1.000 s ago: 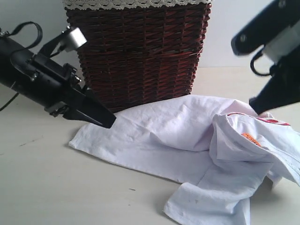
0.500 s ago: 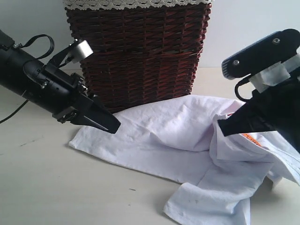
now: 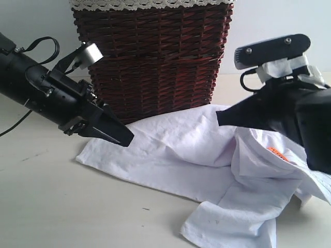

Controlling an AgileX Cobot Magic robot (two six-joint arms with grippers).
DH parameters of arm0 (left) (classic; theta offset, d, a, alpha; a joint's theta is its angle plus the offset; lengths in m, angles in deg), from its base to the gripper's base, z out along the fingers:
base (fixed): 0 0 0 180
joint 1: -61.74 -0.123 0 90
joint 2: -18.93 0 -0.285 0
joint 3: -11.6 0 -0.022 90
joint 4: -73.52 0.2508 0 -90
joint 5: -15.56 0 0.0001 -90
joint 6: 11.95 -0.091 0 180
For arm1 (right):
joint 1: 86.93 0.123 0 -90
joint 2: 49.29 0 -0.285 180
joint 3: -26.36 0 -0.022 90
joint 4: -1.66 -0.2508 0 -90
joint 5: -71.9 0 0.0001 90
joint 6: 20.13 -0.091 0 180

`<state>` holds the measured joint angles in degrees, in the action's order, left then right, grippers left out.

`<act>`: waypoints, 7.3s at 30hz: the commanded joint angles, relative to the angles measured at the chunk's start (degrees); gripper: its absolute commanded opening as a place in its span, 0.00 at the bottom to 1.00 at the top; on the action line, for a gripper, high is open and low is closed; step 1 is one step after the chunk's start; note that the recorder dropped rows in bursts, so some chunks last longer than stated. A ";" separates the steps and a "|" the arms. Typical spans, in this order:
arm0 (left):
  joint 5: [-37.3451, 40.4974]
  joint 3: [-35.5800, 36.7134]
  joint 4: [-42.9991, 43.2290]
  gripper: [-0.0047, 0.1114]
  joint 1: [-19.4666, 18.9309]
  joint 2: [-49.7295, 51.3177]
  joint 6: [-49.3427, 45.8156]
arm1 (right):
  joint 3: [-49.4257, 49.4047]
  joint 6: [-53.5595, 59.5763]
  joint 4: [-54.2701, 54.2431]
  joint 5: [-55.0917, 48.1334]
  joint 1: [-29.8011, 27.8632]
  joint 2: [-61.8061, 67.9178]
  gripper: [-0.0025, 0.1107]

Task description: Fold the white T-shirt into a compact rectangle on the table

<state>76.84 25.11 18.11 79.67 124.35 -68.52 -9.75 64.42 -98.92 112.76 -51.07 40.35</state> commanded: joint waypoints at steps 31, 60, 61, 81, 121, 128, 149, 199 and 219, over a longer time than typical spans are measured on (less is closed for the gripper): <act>-0.99 0.16 -1.72 0.47 0.34 0.42 -0.58 | 5.04 -37.78 69.24 -56.36 -21.84 3.84 0.02; -0.62 0.16 -2.41 0.47 0.34 0.42 -0.58 | 23.81 -90.53 90.98 -85.33 -21.84 13.26 0.47; -0.62 0.16 -2.41 0.47 0.34 0.42 -0.58 | 23.81 -90.53 91.13 -85.61 -21.84 13.26 0.52; -0.29 0.16 -2.62 0.47 0.34 0.42 -0.37 | 23.79 -98.17 101.79 -87.58 -21.84 11.21 0.55; -0.15 0.16 -4.30 0.47 0.34 0.42 -0.18 | -0.94 -82.26 122.05 -110.83 -21.83 -29.07 0.53; -0.15 0.16 -4.30 0.47 0.34 0.42 -0.18 | -0.69 -75.58 119.91 -100.69 -21.83 -17.17 0.50; -0.37 1.30 -4.47 0.47 0.34 0.42 -0.64 | 0.80 -85.85 128.97 -91.56 -21.83 -2.60 0.45; -1.35 2.34 -5.46 0.47 0.34 0.42 -1.73 | 12.41 -60.65 119.03 -106.47 -21.83 1.58 0.02; -1.12 2.34 -5.34 0.47 0.34 0.42 -1.73 | 18.67 -60.41 110.34 -109.72 -29.06 13.88 0.55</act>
<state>75.84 27.31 13.29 79.67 124.80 -69.99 8.56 3.01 11.81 3.20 -78.37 54.03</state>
